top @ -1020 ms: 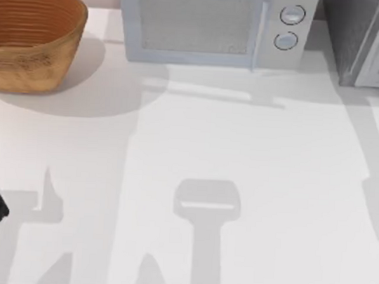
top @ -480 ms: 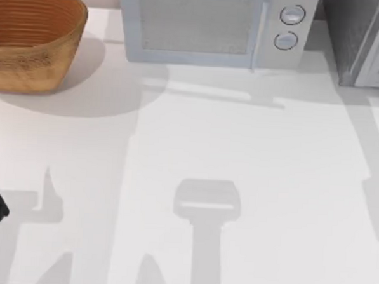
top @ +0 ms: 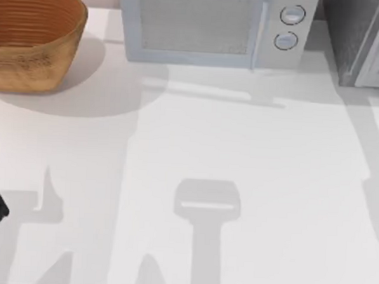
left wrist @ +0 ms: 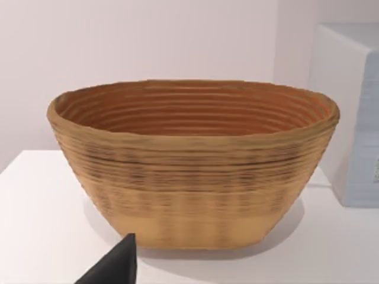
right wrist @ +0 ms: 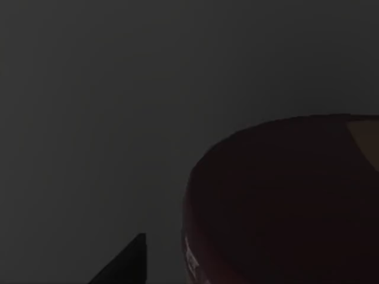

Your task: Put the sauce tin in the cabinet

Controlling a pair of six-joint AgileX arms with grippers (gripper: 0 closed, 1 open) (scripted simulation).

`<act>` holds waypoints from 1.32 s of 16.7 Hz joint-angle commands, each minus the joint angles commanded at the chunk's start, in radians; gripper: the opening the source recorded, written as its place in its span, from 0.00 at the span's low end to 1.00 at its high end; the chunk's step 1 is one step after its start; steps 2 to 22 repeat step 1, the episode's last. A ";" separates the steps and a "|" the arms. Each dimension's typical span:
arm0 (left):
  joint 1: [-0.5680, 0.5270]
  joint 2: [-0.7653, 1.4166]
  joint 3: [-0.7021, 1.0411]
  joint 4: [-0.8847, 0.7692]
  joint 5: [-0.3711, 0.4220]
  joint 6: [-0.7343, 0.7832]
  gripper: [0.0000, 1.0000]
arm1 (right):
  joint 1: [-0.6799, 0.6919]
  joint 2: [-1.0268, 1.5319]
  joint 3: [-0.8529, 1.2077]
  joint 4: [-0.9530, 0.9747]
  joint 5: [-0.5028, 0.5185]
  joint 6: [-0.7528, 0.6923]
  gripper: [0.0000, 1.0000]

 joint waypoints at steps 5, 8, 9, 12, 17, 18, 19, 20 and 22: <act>0.000 0.000 0.000 0.000 0.000 0.000 1.00 | 0.000 0.000 0.000 0.000 0.000 0.000 1.00; 0.000 0.000 0.000 0.000 0.000 0.000 1.00 | 0.000 0.000 0.000 0.000 0.000 0.000 1.00; 0.000 0.000 0.000 0.000 0.000 0.000 1.00 | 0.000 0.000 0.000 0.000 0.000 0.000 1.00; 0.000 0.000 0.000 0.000 0.000 0.000 1.00 | 0.000 0.000 0.000 0.000 0.000 0.000 1.00; 0.000 0.000 0.000 0.000 0.000 0.000 1.00 | 0.000 0.000 0.000 0.000 0.000 0.000 1.00; 0.000 0.000 0.000 0.000 0.000 0.000 1.00 | 0.000 0.000 0.000 0.000 0.000 0.000 1.00; 0.000 0.000 0.000 0.000 0.000 0.000 1.00 | 0.000 0.000 0.000 0.000 0.000 0.000 1.00; 0.000 0.000 0.000 0.000 0.000 0.000 1.00 | 0.000 0.000 0.000 0.000 0.000 0.000 1.00; 0.000 0.000 0.000 0.000 0.000 0.000 1.00 | 0.000 0.000 0.000 0.000 0.000 0.000 1.00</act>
